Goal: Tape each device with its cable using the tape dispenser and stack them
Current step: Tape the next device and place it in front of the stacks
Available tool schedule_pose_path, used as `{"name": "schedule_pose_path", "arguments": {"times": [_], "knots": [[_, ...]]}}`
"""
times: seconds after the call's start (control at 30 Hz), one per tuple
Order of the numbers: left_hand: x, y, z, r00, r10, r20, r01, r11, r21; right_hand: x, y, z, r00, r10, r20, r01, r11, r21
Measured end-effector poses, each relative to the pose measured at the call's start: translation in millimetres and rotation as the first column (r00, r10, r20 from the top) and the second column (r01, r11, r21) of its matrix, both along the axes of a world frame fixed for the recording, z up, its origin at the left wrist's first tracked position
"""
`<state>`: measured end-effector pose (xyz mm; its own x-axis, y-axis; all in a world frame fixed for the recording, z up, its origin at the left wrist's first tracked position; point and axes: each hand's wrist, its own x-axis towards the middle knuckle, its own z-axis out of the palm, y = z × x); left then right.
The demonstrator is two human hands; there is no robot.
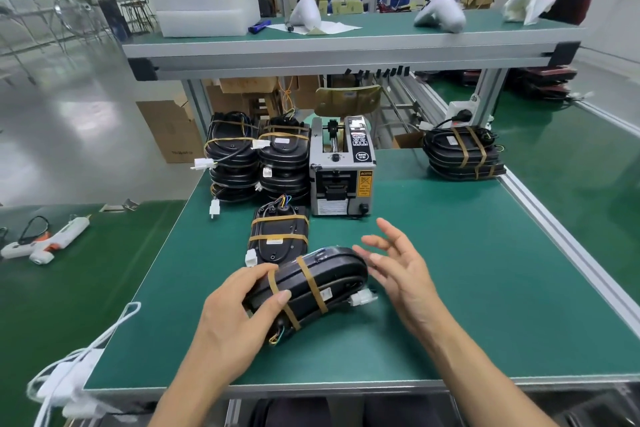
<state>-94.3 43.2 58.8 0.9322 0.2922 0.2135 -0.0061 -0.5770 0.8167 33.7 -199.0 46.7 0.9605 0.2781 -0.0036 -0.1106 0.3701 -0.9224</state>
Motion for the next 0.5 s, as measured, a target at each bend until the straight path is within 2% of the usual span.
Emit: {"name": "schedule_pose_path", "arguments": {"times": [0.1,0.2,0.33,0.43,0.5], "knots": [[1,3,-9,0.999,0.008,0.039,-0.003,0.994,-0.113,-3,13,10,0.998,0.049,0.040,-0.049,0.999,0.007],[2,5,-18,0.994,0.010,0.110,0.013,0.977,-0.213,-2,23,24,0.994,0.029,0.104,-0.031,0.999,0.017],[1,11,-36,0.992,-0.011,0.125,0.045,0.961,-0.272,-4,30,42,0.963,0.045,0.267,-0.019,0.995,-0.098],[0,16,-44,0.995,-0.054,0.089,0.072,0.974,-0.213,-6,33,55,0.926,0.103,0.363,-0.045,0.985,-0.165],[-1,17,-48,0.993,-0.105,0.049,0.111,0.984,-0.137,-10,36,63,0.878,0.204,0.433,-0.084,0.956,-0.280]]}}
